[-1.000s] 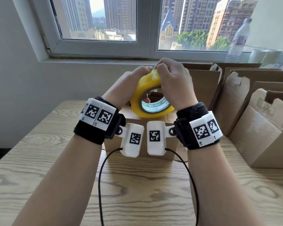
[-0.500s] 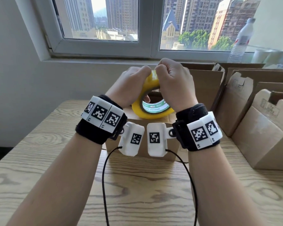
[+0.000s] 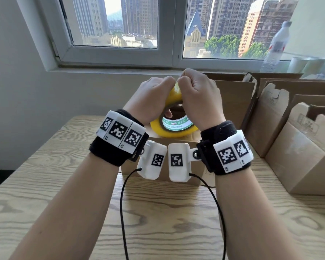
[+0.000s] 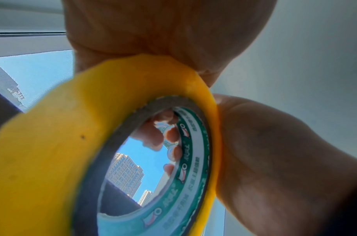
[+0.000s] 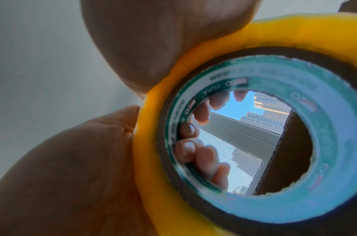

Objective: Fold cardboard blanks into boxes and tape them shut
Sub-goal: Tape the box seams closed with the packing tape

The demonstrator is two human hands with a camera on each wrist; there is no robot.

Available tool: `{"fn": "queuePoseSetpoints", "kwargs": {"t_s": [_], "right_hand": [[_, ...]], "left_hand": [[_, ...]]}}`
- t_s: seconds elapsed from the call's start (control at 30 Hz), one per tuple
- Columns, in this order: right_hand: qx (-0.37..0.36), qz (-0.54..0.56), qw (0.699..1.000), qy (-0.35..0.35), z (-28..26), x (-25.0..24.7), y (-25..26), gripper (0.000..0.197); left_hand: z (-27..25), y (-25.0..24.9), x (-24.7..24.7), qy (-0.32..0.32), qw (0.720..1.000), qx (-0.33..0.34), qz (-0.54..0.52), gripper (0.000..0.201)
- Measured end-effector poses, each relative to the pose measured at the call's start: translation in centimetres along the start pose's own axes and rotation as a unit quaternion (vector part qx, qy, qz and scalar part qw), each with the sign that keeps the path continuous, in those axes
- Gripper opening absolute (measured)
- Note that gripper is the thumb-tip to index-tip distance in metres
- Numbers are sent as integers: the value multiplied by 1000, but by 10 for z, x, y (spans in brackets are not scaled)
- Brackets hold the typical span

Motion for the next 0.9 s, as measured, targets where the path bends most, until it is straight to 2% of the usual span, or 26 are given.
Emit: {"fn": "queuePoseSetpoints", "kwargs": {"t_s": [0.17, 0.33, 0.4, 0.57, 0.9], "right_hand": [[-1, 5, 1000, 0, -1, 0, 0, 24], [-1, 6, 1000, 3, 0, 1, 0, 24], [-1, 3, 1000, 2, 0, 1, 0, 24], [-2, -1, 1000, 1, 0, 2, 0, 24], [-3, 7, 1000, -9, -3, 3, 1, 24]], "left_hand": [[-2, 1, 1, -13, 1000, 3, -10, 32], [1, 3, 1, 13, 1000, 5, -12, 54], [1, 4, 1, 14, 1000, 5, -12, 52], [1, 3, -1, 8, 1000, 7, -2, 34], [-1, 7, -3, -40, 999, -16, -28, 41]]}}
Point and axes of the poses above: each hand's wrist, its own z-axis towards the middle knuckle, its own x-axis out of the palm, y = z × x, the point moved 4 cm from there along z, towards the middle knuckle, and after that the axes turned 11 degrees about x, right-handed, at the moved point
